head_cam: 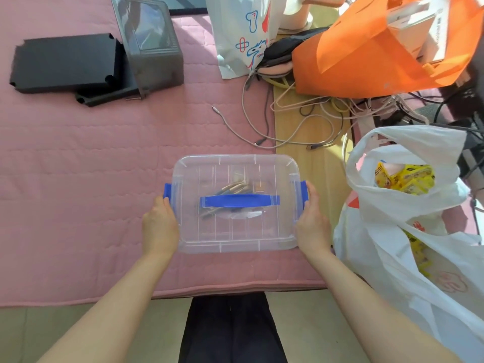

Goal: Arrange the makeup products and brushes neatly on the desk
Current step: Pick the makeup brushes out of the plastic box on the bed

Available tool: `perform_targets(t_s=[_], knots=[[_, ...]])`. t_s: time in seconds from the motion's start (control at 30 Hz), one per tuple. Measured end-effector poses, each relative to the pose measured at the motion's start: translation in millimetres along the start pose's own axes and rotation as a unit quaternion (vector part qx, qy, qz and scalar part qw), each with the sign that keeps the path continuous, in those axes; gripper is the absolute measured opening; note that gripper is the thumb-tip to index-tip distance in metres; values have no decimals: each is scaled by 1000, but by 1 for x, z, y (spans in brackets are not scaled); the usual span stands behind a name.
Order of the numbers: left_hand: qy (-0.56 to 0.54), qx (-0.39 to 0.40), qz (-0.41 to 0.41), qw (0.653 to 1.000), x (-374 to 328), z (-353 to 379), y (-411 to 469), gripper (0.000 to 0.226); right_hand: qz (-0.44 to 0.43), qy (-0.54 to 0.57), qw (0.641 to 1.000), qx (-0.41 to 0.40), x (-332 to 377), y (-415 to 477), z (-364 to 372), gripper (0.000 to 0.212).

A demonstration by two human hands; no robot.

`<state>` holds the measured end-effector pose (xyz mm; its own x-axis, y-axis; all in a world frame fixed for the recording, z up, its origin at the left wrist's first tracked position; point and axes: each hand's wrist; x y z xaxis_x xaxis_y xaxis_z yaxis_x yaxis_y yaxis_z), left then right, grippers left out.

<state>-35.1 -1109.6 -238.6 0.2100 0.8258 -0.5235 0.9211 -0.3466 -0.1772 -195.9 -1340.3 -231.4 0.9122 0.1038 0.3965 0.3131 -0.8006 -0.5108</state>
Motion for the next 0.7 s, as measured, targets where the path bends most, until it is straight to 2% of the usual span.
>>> perform_targets(t_s=[0.17, 0.3, 0.4, 0.5, 0.57, 0.63, 0.7], knots=[[-89, -21, -36, 995, 2, 0, -2, 29, 8, 36, 999, 8, -5, 5, 0, 51], [-208, -37, -132, 968, 10, 3, -2, 27, 52, 83, 995, 7, -7, 10, 2, 49], [-255, -54, -209, 942, 11, 5, -4, 31, 80, 82, 993, 18, -3, 8, -1, 46], [-254, -69, -238, 935, 7, 6, -6, 38, 28, 33, 999, -2, 8, 2, -8, 46], [-200, -71, -171, 962, -2, 6, -12, 41, -75, -39, 996, -38, 16, -6, -13, 48], [-146, -70, -25, 986, -13, 5, -19, 46, -165, -114, 978, -55, 24, -16, -12, 50], [-95, -37, 114, 988, -24, 8, -23, 49, -204, -149, 967, -40, 32, -25, -7, 49]])
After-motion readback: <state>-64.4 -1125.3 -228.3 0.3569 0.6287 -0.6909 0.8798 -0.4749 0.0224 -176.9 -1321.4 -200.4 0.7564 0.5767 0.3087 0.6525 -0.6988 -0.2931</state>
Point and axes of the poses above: each hand's wrist, its own y-axis towards the middle knuckle, its own z-axis out of the palm, x = y × z, and after that the axes turned 15 degrees about z, right-handed
